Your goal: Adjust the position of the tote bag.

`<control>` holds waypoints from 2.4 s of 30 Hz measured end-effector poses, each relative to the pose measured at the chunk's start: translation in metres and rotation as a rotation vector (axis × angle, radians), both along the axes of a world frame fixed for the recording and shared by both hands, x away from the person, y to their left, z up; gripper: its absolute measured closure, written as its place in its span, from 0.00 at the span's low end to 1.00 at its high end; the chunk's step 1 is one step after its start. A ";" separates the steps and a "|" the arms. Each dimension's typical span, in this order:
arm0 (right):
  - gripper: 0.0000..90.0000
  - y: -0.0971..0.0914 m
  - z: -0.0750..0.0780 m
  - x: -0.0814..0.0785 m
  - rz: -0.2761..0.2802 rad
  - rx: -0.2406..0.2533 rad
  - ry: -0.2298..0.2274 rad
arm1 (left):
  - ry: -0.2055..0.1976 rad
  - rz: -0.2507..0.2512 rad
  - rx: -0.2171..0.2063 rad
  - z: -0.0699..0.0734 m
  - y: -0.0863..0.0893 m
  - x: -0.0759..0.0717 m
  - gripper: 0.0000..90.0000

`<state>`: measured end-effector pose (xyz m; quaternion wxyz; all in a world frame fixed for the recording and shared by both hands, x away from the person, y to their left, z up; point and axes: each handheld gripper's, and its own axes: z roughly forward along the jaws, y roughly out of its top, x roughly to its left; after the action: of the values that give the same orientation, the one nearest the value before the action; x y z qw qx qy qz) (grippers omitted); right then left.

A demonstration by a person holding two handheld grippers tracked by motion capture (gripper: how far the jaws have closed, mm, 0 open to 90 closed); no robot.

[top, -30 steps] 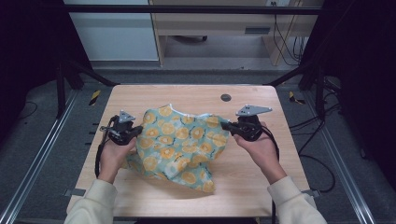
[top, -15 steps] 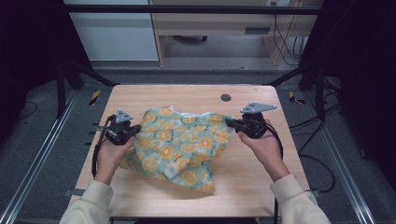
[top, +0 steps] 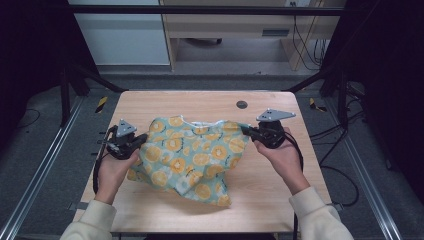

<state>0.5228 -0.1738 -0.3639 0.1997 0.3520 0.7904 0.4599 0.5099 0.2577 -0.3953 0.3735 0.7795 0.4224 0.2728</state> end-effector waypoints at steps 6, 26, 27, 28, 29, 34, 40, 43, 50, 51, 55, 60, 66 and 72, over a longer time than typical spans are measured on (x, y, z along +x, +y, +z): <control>1.00 -0.007 0.009 -0.023 0.015 0.022 -0.034 | -0.048 -0.016 -0.014 0.013 -0.001 -0.016 1.00; 1.00 -0.014 0.011 -0.066 0.074 0.062 -0.096 | -0.127 -0.069 -0.056 0.011 0.010 -0.073 1.00; 1.00 -0.014 0.010 -0.068 0.077 0.064 -0.095 | -0.129 -0.070 -0.061 0.010 0.011 -0.076 1.00; 1.00 -0.014 0.009 -0.070 0.080 0.065 -0.096 | -0.128 -0.073 -0.065 0.009 0.011 -0.078 1.00; 1.00 -0.014 0.008 -0.072 0.082 0.067 -0.095 | -0.128 -0.074 -0.068 0.008 0.011 -0.080 1.00; 1.00 -0.017 0.002 -0.080 0.093 0.076 -0.090 | -0.115 -0.090 -0.070 0.000 0.011 -0.089 1.00; 1.00 -0.019 -0.006 -0.084 0.100 0.076 -0.080 | -0.102 -0.103 -0.064 -0.008 0.011 -0.094 1.00; 1.00 -0.020 -0.008 -0.086 0.100 0.080 -0.079 | -0.104 -0.107 -0.065 -0.008 0.011 -0.097 1.00; 1.00 -0.021 -0.011 -0.091 0.109 0.091 -0.081 | -0.113 -0.113 -0.079 -0.008 0.013 -0.102 1.00; 1.00 -0.021 -0.011 -0.092 0.113 0.094 -0.082 | -0.112 -0.115 -0.078 -0.008 0.014 -0.102 1.00; 1.00 -0.021 -0.013 -0.094 0.127 0.102 -0.079 | -0.099 -0.122 -0.074 -0.013 0.015 -0.103 1.00; 1.00 -0.021 -0.021 -0.100 0.151 0.118 -0.073 | -0.075 -0.135 -0.058 -0.020 0.016 -0.105 1.00; 1.00 -0.024 -0.040 -0.107 0.204 0.154 -0.045 | -0.019 -0.162 -0.011 -0.033 0.013 -0.105 1.00; 1.00 -0.023 -0.064 -0.108 0.271 0.159 0.013 | 0.027 -0.180 0.022 -0.044 0.010 -0.101 1.00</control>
<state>0.4152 -0.1968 -0.4279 0.1021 0.2600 0.7930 0.5415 0.4087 0.2678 -0.4388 0.3821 0.8220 0.3525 0.2325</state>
